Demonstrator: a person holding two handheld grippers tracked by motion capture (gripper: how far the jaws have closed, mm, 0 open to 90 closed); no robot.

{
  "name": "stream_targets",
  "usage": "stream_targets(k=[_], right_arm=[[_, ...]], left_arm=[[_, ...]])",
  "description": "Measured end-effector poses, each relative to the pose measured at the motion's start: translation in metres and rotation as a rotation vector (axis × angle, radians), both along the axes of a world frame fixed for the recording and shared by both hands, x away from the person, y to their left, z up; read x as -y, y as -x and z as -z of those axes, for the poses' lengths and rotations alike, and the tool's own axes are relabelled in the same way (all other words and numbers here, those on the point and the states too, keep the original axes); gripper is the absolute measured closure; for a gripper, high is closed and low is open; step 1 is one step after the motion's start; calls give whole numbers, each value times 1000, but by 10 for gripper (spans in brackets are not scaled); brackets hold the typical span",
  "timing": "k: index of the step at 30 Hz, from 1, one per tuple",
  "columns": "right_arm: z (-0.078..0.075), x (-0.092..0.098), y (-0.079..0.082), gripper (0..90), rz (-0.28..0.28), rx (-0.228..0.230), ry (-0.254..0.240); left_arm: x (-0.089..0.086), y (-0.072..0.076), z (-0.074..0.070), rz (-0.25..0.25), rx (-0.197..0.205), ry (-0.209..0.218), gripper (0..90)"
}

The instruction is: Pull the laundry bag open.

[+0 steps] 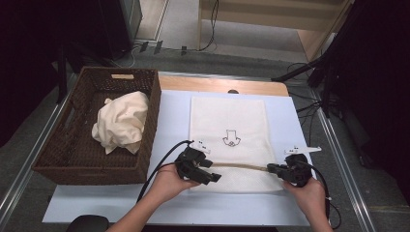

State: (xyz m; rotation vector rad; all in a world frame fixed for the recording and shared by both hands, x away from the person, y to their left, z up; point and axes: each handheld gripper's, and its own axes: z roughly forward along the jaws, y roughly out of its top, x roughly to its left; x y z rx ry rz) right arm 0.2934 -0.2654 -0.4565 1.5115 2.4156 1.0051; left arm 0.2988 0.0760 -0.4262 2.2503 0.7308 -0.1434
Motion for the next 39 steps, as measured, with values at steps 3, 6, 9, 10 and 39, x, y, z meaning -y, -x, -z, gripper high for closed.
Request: stream_targets(k=[3, 6, 9, 10, 39], right_arm=[[-4, 5, 3, 828, 33, 13, 31], [-3, 12, 4, 798, 50, 16, 45], [-1, 17, 6, 737, 64, 17, 46], [-1, 17, 7, 709, 76, 14, 45], [2, 6, 3, 839, 69, -21, -7]], left_arm=[[0, -1, 0, 2, -1, 0, 385], [1, -1, -1, 1, -2, 4, 388], [3, -3, -1, 5, -2, 11, 391], [4, -3, 0, 4, -4, 14, 391], [19, -5, 1, 45, -6, 49, 530]])
